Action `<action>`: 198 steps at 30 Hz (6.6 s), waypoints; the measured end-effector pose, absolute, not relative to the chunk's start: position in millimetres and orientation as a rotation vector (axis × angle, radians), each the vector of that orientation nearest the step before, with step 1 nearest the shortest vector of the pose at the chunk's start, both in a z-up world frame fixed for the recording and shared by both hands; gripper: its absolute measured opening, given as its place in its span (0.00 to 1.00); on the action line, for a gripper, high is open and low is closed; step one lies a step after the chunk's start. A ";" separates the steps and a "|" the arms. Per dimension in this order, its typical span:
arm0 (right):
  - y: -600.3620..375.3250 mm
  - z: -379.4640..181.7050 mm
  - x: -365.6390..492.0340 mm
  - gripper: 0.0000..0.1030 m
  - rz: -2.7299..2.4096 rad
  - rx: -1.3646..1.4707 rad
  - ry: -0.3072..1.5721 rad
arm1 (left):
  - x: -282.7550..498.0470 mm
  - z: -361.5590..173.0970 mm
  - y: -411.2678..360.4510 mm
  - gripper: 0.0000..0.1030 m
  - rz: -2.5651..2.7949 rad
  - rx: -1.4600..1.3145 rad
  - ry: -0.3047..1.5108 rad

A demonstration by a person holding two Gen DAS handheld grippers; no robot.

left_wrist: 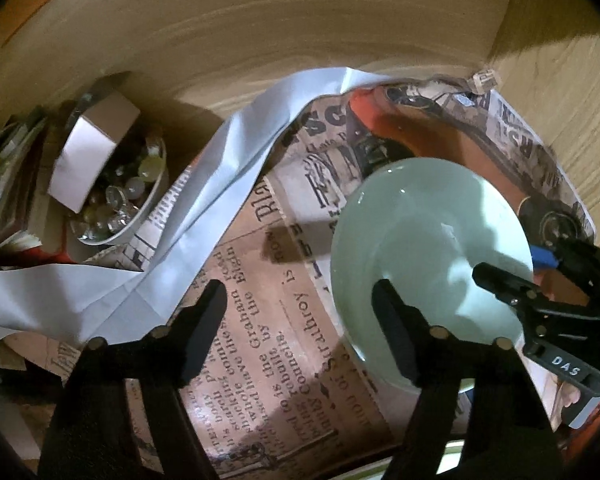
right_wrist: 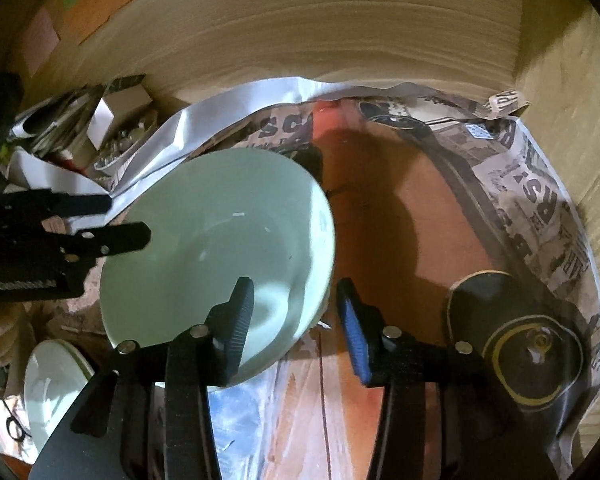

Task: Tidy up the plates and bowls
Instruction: 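Lift the pale mint bowl with both grippers and carry it over the stack, then lower the mint bowl into the white bowl and open both grippers, then close both grippers on the rim of the stacked bowls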

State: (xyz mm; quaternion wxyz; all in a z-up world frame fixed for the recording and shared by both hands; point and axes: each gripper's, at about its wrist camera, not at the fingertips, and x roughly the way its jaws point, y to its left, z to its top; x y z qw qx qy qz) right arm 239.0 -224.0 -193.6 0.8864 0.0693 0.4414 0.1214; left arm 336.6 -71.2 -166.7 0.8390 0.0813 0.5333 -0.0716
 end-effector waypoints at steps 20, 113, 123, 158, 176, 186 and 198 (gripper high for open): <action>-220.1 -188.4 236.3 0.18 0.260 0.179 0.891 | 330.6 -171.9 -89.6 0.15 -0.229 0.262 1.115; 32.4 -148.8 119.3 0.17 0.661 -0.090 0.780 | 44.5 -126.9 139.7 0.15 0.155 -0.100 0.828; 44.7 -151.9 118.0 0.20 0.657 -0.178 0.779 | 41.9 -132.6 146.1 0.15 0.155 -0.101 0.845; 25.8 -127.3 110.0 0.69 0.625 -0.161 0.674 | 23.3 -112.9 149.0 0.69 0.152 -0.128 0.769; 29.8 -173.9 138.1 0.68 0.664 -0.077 0.911 | 41.3 -159.7 157.6 0.69 0.076 -0.232 0.884; 38.7 -187.8 143.3 0.50 0.709 -0.084 0.973 | 51.6 -164.7 157.6 0.51 0.001 -0.269 0.915; 41.0 -191.2 143.2 0.36 0.686 -0.086 0.973 | 57.0 -167.0 151.9 0.42 0.011 -0.235 0.935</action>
